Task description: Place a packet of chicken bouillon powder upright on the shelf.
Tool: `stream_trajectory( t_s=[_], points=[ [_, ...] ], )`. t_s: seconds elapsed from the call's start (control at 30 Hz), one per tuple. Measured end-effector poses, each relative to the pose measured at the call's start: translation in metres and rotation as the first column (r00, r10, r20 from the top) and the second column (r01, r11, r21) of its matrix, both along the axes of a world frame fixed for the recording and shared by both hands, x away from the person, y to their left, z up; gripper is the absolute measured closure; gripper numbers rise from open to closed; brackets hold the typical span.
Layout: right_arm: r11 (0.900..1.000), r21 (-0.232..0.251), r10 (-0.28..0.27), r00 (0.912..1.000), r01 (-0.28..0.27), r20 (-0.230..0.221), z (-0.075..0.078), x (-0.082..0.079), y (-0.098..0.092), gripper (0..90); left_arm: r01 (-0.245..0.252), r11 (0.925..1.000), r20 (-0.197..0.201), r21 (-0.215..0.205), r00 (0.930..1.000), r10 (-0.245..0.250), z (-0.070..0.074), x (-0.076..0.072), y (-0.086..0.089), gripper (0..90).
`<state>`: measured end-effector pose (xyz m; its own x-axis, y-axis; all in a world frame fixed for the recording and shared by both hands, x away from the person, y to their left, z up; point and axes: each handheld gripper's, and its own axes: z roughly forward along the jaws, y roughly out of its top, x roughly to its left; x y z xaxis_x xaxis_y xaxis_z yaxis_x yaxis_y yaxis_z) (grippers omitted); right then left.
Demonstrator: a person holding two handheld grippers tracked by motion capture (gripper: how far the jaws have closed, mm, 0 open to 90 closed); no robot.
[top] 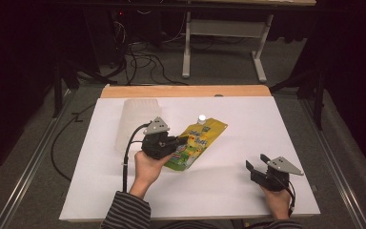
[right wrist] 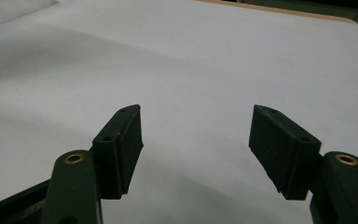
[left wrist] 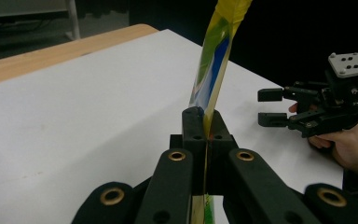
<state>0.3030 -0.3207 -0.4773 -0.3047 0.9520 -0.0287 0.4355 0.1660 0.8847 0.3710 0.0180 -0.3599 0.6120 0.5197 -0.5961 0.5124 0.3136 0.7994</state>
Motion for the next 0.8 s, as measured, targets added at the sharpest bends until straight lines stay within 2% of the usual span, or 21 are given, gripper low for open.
stream_trajectory(
  t_s=[0.13, 0.3, 0.4, 0.5, 0.8],
  points=[
    [1.0, -0.004, 0.001, 1.0, -0.001, -0.003, 0.0, 0.0, 0.0, 35.3, -0.012, 0.9996, -0.004, -0.025, 0.9999, 0.012, 0.004, 0.002, 0.006, 90.0],
    [1.0, -0.005, 0.002, 1.0, -0.002, 0.0, 0.0, 0.001, 0.0, 35.3, -0.031, 0.9991, 0.016, -0.03, 0.9994, 0.031, 0.009, 0.003, 0.013, 90.0],
    [1.0, -0.006, -0.002, 1.0, 0.002, 0.001, 0.0, 0.0, 0.0, 35.3, -0.039, 0.9981, 0.011, -0.049, 0.9992, 0.039, 0.013, 0.004, 0.018, 90.0],
    [1.0, -0.007, 0.003, 1.0, -0.003, 0.0, 0.0, 0.0, 0.0, 35.3, -0.041, 0.9983, 0.028, -0.042, 0.9987, 0.042, 0.017, 0.003, 0.021, 90.0],
    [1.0, -0.006, -0.001, 1.0, 0.001, 0.002, 0.0, 0.0, 0.0, 35.3, -0.083, 0.9952, 0.042, -0.053, 0.9955, 0.085, 0.026, 0.007, 0.037, 90.0]
  ],
)
